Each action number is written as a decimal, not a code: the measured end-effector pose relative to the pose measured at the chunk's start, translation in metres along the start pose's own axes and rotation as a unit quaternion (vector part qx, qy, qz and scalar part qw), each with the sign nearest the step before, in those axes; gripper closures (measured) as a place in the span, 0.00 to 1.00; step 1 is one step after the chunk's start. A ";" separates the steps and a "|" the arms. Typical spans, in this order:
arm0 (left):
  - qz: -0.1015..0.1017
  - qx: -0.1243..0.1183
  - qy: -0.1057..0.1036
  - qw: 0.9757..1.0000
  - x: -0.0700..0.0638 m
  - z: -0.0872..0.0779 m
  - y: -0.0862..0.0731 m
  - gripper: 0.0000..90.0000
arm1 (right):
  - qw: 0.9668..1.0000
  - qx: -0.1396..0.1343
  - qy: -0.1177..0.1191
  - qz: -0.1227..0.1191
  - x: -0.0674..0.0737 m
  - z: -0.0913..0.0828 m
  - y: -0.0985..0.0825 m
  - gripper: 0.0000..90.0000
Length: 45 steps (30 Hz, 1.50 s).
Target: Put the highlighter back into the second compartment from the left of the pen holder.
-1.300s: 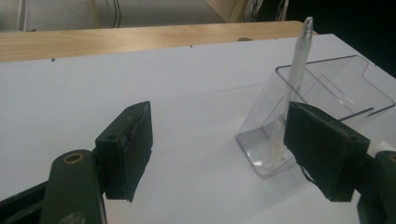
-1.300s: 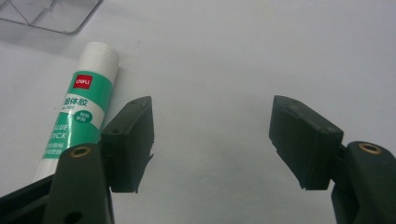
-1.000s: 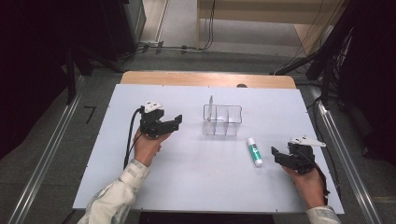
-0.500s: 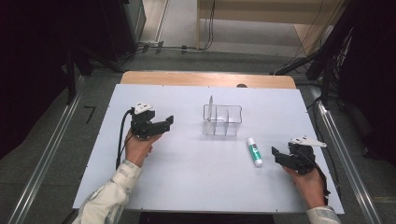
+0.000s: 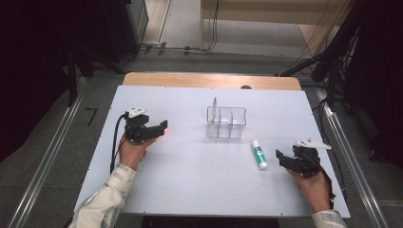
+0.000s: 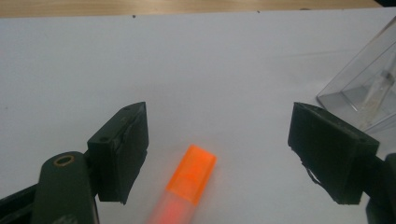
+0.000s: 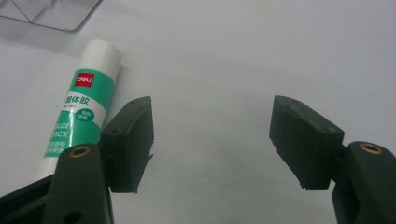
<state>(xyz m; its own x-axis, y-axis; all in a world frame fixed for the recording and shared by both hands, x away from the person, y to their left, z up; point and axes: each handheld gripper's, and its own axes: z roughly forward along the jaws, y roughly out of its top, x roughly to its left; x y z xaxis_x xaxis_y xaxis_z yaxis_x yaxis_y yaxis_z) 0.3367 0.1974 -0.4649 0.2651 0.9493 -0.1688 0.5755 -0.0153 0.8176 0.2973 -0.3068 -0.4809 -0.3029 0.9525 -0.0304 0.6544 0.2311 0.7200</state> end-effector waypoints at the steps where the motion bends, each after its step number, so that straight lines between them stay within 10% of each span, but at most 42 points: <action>1: -0.001 0.002 0.000 1.000 0.001 0.001 -0.001 0.23 | 1.000 0.001 0.000 -0.002 0.000 0.000 0.000 0.33; 45: 0.034 0.076 0.012 0.996 0.013 0.033 -0.022 0.37 | 1.000 0.004 0.003 0.003 0.000 0.001 0.000 0.30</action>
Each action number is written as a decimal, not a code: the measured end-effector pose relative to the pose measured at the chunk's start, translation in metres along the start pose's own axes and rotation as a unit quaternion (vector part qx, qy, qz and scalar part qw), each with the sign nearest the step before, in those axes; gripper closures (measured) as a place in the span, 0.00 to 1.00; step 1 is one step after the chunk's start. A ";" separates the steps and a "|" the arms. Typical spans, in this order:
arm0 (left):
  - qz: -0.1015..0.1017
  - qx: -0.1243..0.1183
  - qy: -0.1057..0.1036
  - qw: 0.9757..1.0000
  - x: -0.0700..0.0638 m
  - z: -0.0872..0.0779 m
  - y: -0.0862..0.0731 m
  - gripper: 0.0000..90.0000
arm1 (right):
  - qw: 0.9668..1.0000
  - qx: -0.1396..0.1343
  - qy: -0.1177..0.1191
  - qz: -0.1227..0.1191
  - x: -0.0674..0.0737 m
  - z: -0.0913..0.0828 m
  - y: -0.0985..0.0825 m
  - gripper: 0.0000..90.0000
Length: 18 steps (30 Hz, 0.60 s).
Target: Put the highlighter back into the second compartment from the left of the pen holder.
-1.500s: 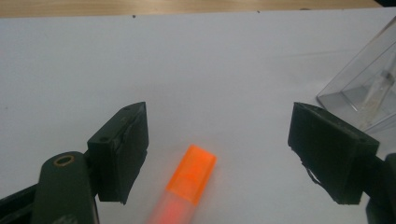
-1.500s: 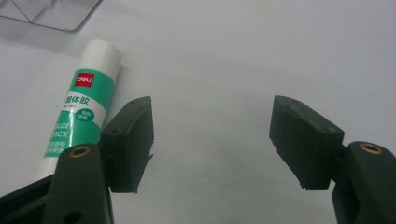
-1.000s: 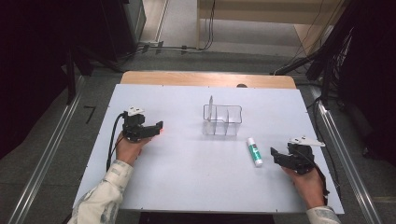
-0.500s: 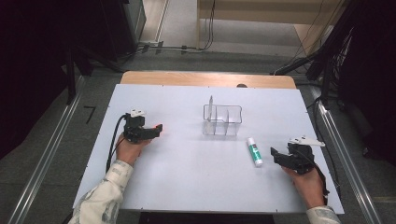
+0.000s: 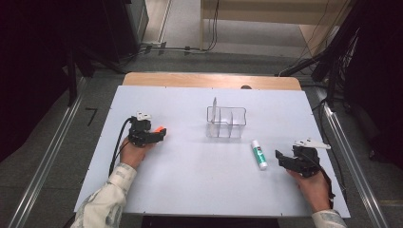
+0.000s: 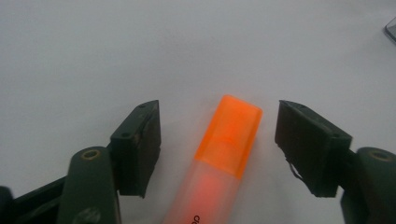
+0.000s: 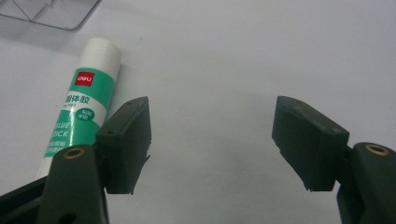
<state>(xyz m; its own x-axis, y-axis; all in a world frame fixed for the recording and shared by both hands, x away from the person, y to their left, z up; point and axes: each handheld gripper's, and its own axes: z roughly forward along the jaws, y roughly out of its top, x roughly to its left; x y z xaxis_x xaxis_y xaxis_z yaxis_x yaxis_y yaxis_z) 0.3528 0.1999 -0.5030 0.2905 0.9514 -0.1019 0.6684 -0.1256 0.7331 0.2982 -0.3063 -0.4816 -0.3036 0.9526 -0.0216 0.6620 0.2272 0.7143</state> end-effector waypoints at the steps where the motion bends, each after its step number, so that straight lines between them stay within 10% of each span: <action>1: -0.001 0.000 -0.002 1.000 0.000 0.000 0.000 0.37 | 1.000 0.000 0.000 0.000 0.000 0.000 0.000 0.30; 18: 0.015 0.024 -0.003 1.000 -0.002 0.002 0.003 0.57 | 1.000 0.000 0.001 -0.002 0.000 0.001 0.000 0.30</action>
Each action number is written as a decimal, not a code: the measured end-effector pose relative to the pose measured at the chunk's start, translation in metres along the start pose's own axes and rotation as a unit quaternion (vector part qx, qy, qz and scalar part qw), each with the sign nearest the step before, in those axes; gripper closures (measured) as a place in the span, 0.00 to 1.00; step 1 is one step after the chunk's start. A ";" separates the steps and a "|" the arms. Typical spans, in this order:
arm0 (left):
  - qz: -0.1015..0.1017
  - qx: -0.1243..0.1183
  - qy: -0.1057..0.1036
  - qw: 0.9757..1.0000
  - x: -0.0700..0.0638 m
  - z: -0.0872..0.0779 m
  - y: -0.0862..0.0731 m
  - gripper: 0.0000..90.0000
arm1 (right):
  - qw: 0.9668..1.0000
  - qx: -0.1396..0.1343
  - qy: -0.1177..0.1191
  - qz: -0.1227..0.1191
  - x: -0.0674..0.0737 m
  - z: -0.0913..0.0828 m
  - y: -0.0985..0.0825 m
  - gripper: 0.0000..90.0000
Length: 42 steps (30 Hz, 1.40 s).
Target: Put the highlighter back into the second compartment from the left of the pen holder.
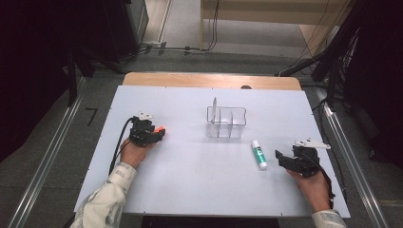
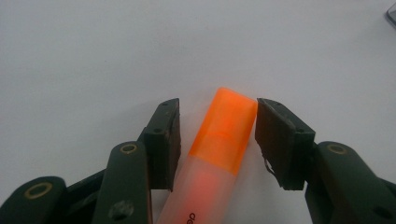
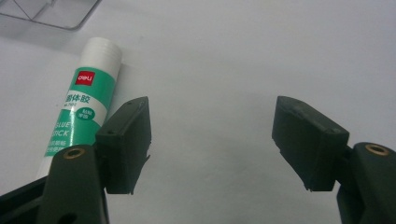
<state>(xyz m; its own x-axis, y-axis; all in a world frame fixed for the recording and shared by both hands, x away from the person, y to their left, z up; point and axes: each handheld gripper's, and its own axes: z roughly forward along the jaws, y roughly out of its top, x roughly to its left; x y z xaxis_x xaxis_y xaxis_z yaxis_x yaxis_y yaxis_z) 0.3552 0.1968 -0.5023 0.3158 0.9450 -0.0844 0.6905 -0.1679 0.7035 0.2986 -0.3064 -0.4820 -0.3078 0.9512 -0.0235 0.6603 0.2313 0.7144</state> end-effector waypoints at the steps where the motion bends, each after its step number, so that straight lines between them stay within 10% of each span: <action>1: 0.000 0.001 0.000 1.000 0.000 0.000 0.001 0.59 | 1.000 0.000 0.000 0.000 0.000 0.000 0.000 0.30; 10: 0.004 0.006 0.010 1.000 -0.002 0.001 0.002 0.73 | 1.000 0.002 0.000 0.001 0.001 0.001 0.000 0.30; 42: -0.005 -0.027 0.012 1.000 -0.011 -0.019 0.013 0.75 | 1.000 0.000 0.000 0.000 0.000 0.000 0.000 0.30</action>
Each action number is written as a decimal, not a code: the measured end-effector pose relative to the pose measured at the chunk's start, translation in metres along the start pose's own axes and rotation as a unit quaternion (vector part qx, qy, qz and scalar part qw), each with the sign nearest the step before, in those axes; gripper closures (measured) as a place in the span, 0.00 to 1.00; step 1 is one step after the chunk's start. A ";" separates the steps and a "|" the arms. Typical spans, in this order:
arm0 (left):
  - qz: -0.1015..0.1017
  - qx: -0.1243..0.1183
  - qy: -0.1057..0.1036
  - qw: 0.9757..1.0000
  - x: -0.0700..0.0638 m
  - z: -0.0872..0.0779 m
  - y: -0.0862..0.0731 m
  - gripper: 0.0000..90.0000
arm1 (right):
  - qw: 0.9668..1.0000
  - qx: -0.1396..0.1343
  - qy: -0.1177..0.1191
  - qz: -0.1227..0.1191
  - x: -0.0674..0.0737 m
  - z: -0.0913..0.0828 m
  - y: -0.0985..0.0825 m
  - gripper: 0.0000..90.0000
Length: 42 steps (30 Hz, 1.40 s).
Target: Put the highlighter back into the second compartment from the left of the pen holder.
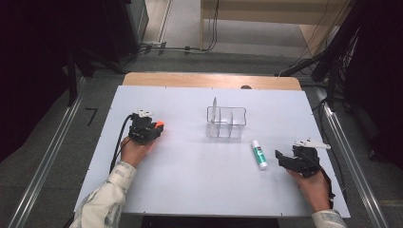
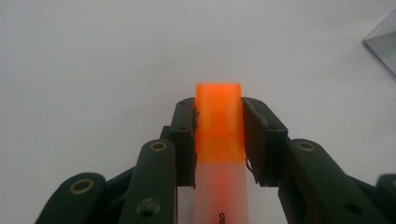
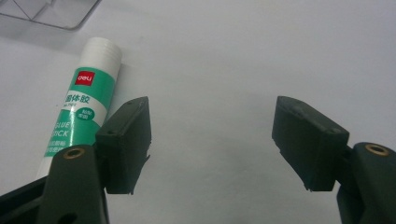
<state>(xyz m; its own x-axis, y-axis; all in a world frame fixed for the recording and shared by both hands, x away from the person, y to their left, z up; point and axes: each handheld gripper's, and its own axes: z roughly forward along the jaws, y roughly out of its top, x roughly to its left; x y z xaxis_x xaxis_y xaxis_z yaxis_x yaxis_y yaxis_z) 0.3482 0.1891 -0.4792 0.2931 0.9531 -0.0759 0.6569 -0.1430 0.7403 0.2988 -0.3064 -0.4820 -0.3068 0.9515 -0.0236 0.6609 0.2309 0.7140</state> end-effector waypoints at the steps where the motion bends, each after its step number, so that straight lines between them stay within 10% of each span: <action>1: 0.001 -0.002 -0.003 1.000 -0.001 -0.002 0.001 0.75 | 1.000 0.000 0.000 0.000 0.000 0.000 0.000 0.30; 42: 0.019 -0.050 -0.071 0.996 -0.065 -0.026 0.032 0.75 | 1.000 0.004 0.000 0.001 0.000 0.002 0.000 0.30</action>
<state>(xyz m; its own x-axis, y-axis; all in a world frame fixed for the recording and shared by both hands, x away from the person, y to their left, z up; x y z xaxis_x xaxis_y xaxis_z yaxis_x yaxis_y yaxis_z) 0.3318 0.1292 -0.4336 0.4168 0.8988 -0.1359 0.5737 -0.1441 0.8063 0.2999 -0.3055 -0.4834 -0.3052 0.9520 -0.0222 0.6677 0.2306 0.7078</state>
